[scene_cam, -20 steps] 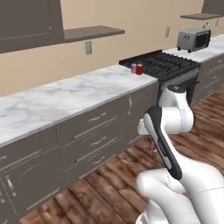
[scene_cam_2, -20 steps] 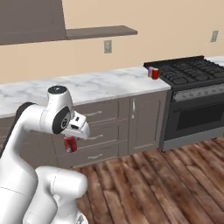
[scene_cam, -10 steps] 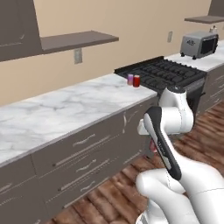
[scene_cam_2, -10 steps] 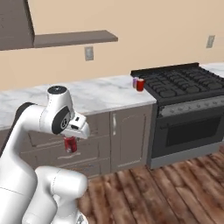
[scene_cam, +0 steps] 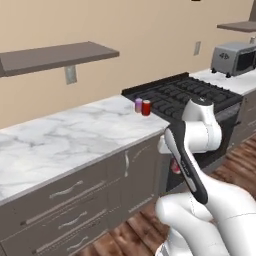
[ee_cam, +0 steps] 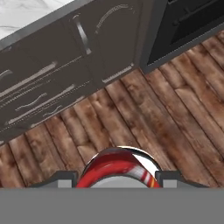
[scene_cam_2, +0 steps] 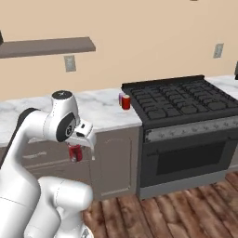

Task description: Four empty soda cans are scattered around the kitchen. Gather all the cans and cluster them next to the stove for recycling.

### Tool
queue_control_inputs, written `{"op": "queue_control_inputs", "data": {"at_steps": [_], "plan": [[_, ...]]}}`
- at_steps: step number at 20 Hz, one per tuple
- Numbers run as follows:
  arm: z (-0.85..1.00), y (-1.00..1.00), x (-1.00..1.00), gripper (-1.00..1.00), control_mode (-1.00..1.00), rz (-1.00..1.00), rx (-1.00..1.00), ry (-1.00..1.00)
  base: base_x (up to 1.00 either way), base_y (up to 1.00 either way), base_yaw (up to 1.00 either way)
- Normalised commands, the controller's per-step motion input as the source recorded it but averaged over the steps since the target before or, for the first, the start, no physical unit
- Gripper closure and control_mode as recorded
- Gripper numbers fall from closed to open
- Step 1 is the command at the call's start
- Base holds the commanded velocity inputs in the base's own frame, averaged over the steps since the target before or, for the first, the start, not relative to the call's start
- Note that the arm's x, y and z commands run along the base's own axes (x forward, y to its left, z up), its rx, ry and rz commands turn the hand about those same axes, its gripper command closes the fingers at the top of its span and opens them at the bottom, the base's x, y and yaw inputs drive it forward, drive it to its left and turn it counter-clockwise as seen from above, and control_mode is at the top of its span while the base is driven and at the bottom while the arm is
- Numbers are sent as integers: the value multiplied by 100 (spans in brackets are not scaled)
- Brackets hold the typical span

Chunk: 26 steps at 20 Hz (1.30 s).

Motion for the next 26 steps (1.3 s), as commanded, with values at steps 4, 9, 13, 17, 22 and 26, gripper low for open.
{"op": "queue_control_inputs", "data": {"at_steps": [4,9,13,17,22,26], "plan": [[0,0,0,100,100,0,0,0,62,-48,26],[0,0,0,100,100,0,0,0,50,-39,33],[0,0,0,100,100,0,0,0,29,-10,43],[0,0,0,100,100,0,0,0,27,-28,37],[0,0,0,100,100,0,0,0,18,-59,25],[0,0,0,100,100,0,0,0,19,-64,21]]}}
